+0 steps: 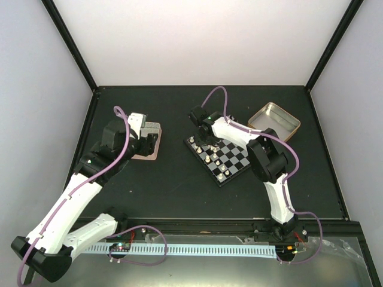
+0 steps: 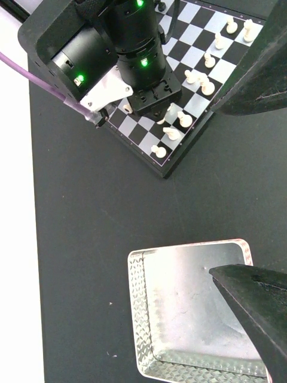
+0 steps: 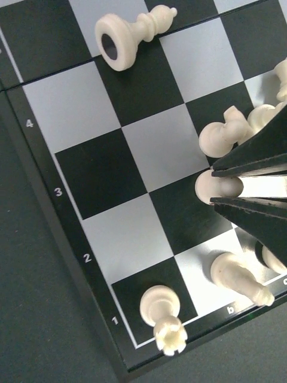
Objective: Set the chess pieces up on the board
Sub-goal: Move the chess piece to the chessboard.
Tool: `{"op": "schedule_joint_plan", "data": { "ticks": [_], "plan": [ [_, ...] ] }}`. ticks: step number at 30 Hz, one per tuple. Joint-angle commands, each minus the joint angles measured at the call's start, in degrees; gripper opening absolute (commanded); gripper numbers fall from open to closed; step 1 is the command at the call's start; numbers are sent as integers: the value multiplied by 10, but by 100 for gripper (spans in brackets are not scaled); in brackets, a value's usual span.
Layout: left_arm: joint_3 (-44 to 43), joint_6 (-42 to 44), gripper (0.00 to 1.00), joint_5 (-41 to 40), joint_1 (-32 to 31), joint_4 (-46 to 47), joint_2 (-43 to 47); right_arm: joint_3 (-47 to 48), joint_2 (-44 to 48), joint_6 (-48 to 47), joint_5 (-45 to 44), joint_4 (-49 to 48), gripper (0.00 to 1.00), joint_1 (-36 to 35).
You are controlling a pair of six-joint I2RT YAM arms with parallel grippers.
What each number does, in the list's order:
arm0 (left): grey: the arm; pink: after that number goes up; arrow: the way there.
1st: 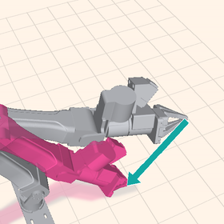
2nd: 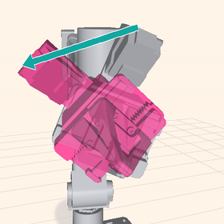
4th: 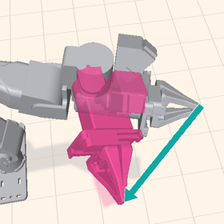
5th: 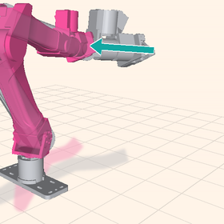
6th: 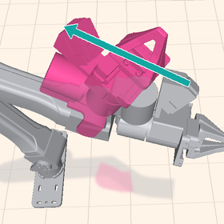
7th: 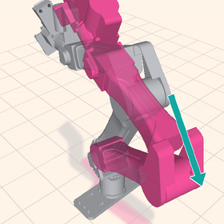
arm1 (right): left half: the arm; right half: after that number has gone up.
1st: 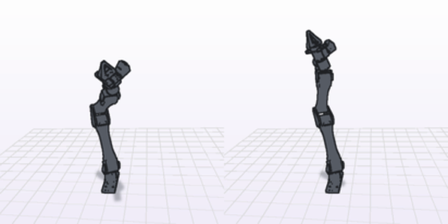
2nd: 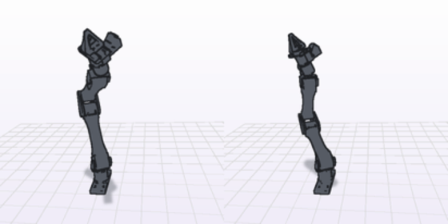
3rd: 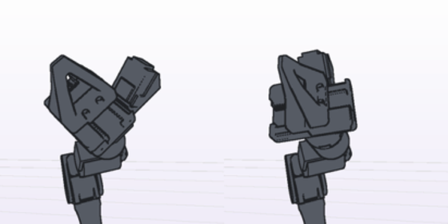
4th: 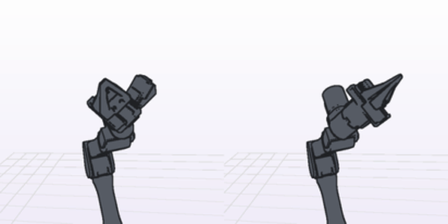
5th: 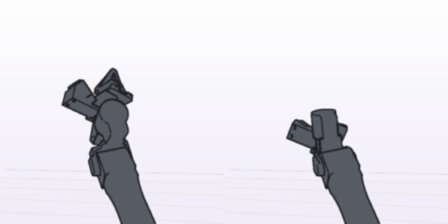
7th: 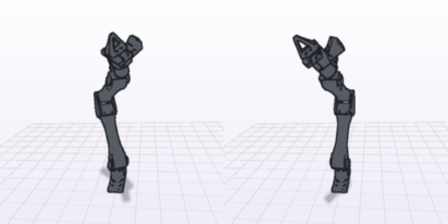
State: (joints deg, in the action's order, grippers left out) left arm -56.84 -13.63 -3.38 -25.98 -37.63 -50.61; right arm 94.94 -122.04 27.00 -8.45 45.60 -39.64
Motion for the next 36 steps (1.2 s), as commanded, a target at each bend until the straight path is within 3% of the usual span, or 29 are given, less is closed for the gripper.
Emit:
{"op": "schedule_joint_plan", "data": {
  "ticks": [1,20,36],
  "plan": [
    [1,3,69,5,4,13,6,22,-4,-3,4,-30,9,-3],
    [2,4,70,7,8,13,7,95,-67,-7,18,-29,11,-2],
    [3,4,70,7,9,14,9,115,-13,-1,-12,-6,27,1]
  ]
}}
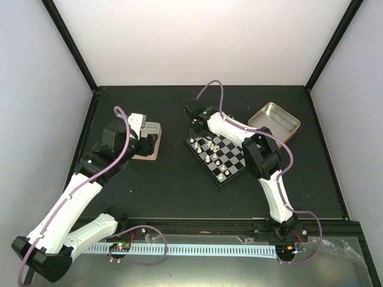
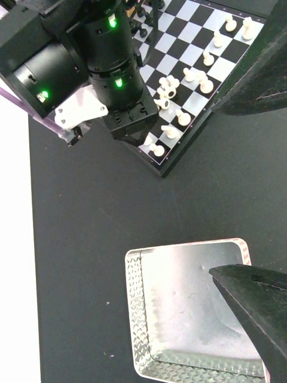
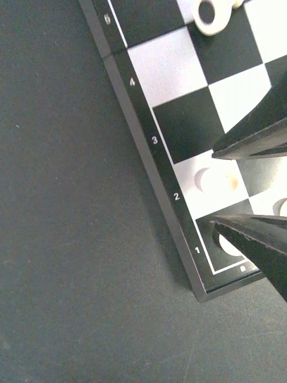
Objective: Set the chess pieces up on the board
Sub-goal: Move the chess piece to the chessboard.
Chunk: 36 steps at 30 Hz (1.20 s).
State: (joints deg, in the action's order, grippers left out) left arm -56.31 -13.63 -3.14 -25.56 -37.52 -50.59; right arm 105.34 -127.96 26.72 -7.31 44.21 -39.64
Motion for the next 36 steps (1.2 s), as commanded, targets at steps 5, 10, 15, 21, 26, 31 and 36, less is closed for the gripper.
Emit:
{"op": "schedule_joint_plan", "data": {
  "ticks": [5,10,15,21,26,31,36],
  "plan": [
    [-2,4,70,5,4,13,12,-38,97,14,-41,3,28,21],
    [-2,3,70,6,4,13,13,-105,129,20,-45,8,29,34],
    [-2,3,70,6,4,13,14,-135,124,15,-30,3,30,37],
    [-2,3,70,7,6,13,13,-132,107,4,-5,3,31,37],
    [-1,2,70,9,6,14,12,-127,94,-6,12,2,31,37],
    [-1,3,70,12,8,15,12,-118,78,-10,18,8,30,37],
    [0,3,70,13,8,15,12,-115,69,-11,7,9,24,36]
  ]
}}
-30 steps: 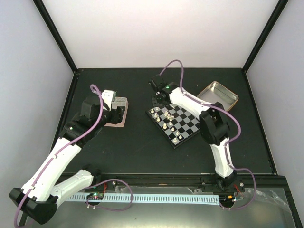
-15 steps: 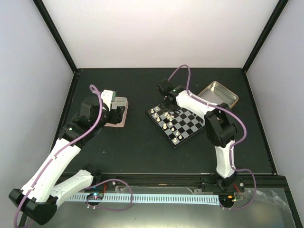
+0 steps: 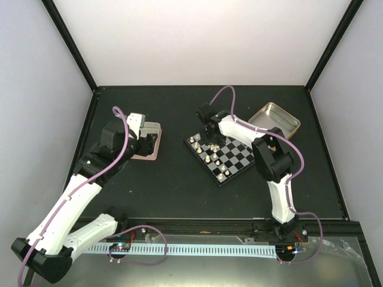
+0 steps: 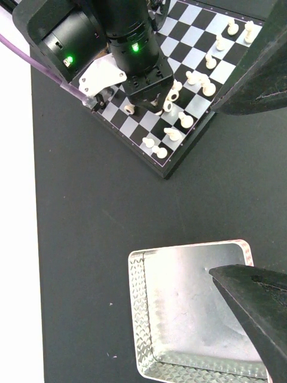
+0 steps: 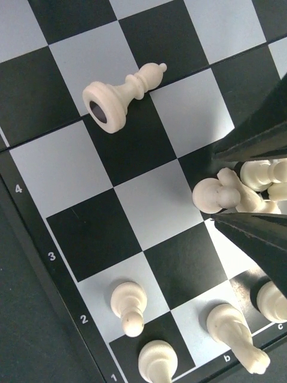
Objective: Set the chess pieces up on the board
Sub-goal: Move the chess piece to the chessboard.
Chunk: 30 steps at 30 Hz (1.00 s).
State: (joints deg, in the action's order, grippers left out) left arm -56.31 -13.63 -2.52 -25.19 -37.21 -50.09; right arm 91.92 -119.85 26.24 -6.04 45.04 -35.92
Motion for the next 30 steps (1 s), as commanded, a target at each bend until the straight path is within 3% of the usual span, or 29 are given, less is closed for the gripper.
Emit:
{"op": "schedule_joint_plan", "data": {
  "ticks": [1,13,30],
  "plan": [
    [0,3,70,7,5,12,7,20,-13,-7,-10,1,22,-2],
    [0,4,70,8,5,13,7,32,-18,-18,-28,3,9,-2],
    [1,4,70,8,6,13,9,34,3,-28,1,-31,8,-24]
  ]
}}
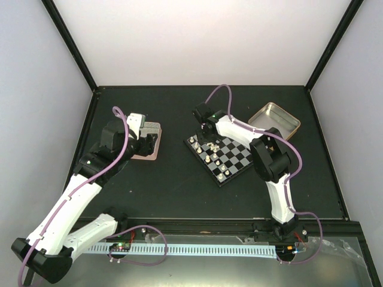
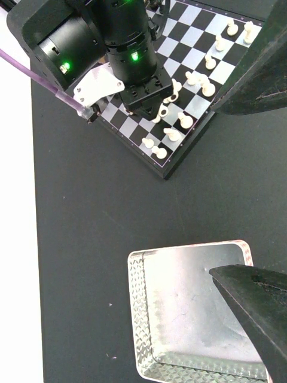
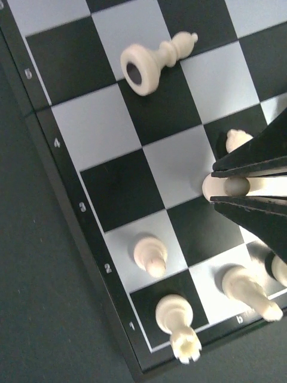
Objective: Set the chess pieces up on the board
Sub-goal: Move the chess piece to the chessboard.
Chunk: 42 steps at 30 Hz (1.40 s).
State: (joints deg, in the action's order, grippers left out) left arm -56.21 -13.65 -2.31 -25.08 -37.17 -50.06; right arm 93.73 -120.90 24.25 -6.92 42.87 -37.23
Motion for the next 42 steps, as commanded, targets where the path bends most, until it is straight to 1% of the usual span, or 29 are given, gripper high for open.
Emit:
{"op": "schedule_joint_plan", "data": {
  "ticks": [1,9,15,22,29,33,38,42],
  "plan": [
    [0,4,70,6,5,13,8,18,10,-8,11,-7,8,-12],
    [0,4,70,6,5,12,8,22,-8,-11,17,-2,9,-20],
    [-1,4,70,7,5,13,8,41,-26,-16,0,5,10,-22],
    [-1,5,70,6,6,13,9,63,-41,-18,0,15,18,-23],
    [-1,5,70,6,6,13,10,63,-11,-5,-16,18,28,-22],
    [0,5,70,6,6,12,13,55,18,15,-36,14,30,-22],
    [0,5,70,5,6,13,18,21,50,50,-68,8,31,-17],
    [1,5,70,6,6,14,21,-9,70,65,-72,8,31,-5]
  ]
}}
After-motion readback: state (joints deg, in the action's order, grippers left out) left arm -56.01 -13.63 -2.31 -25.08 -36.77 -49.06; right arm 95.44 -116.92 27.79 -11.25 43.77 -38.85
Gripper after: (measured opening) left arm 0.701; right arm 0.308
